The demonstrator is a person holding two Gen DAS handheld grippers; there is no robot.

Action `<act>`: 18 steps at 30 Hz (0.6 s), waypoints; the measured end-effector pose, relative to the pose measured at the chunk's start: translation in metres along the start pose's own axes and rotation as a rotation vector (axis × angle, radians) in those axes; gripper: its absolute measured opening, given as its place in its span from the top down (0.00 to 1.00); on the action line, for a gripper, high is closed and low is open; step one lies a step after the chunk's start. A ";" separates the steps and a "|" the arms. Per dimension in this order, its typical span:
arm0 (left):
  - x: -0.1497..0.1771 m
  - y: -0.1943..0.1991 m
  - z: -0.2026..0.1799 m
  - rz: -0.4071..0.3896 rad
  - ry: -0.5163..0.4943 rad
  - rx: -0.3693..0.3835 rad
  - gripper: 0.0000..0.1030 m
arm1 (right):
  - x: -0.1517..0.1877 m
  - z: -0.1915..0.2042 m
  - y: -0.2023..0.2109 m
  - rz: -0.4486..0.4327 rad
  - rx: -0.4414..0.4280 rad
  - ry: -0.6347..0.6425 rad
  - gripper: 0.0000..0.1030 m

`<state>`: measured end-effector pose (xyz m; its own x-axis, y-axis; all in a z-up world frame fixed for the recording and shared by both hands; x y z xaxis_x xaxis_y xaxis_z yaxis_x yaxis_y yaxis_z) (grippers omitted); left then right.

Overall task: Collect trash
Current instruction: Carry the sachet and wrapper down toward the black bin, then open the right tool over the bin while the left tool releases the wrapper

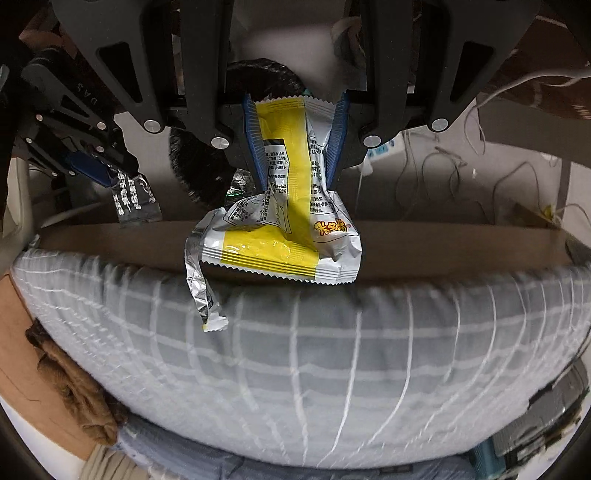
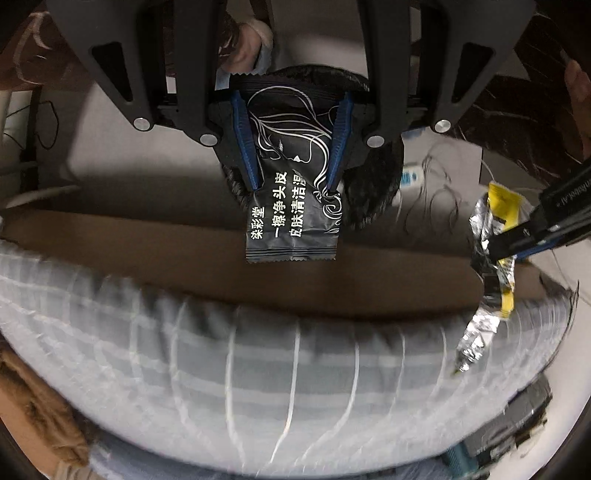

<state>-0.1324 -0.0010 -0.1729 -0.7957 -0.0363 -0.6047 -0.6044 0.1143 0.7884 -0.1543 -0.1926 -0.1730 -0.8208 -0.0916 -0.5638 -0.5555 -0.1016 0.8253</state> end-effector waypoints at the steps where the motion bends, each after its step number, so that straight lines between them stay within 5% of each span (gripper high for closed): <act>1: 0.004 -0.006 0.004 0.014 0.005 -0.008 0.70 | 0.004 0.001 -0.006 0.019 -0.001 0.004 0.65; 10: 0.023 -0.029 0.033 0.078 0.040 -0.044 0.70 | 0.010 0.016 -0.035 0.076 -0.009 0.015 0.58; 18: 0.026 -0.033 0.023 0.086 0.024 -0.030 0.70 | 0.006 0.006 -0.025 0.017 0.040 0.011 0.18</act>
<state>-0.1321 0.0171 -0.2168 -0.8453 -0.0513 -0.5318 -0.5343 0.0878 0.8407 -0.1462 -0.1848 -0.1975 -0.8287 -0.1042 -0.5499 -0.5466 -0.0606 0.8352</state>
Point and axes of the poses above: each gripper's, at about its wrist camera, not at the fingertips, and y roughly against the way its jaws point, z to its left, x to its underside, the point moved 2 cm from there along -y, roughly the way its jaws point, and after that the axes turned 14 degrees about -z, right-handed, at the moved point
